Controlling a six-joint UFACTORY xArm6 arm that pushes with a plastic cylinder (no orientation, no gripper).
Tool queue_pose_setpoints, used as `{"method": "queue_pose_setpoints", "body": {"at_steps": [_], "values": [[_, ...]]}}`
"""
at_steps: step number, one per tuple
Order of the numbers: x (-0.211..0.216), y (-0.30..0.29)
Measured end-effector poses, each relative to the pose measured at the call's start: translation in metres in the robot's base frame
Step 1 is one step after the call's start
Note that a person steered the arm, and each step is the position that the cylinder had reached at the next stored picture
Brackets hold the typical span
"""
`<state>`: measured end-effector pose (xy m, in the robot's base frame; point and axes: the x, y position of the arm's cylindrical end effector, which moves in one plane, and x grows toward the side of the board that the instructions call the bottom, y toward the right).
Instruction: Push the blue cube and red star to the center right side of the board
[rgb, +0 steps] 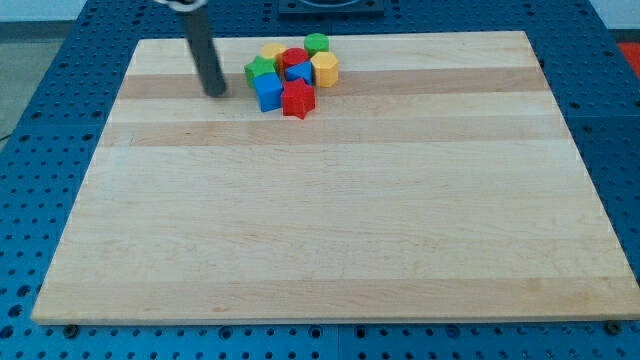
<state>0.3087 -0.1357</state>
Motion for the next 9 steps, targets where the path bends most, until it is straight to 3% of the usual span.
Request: {"method": "queue_pose_setpoints", "body": {"at_steps": [2, 5, 6, 8, 9], "values": [[0.019, 0.083], [0.094, 0.245], [0.098, 0.253], [0.071, 0.095], [0.066, 0.144]]}}
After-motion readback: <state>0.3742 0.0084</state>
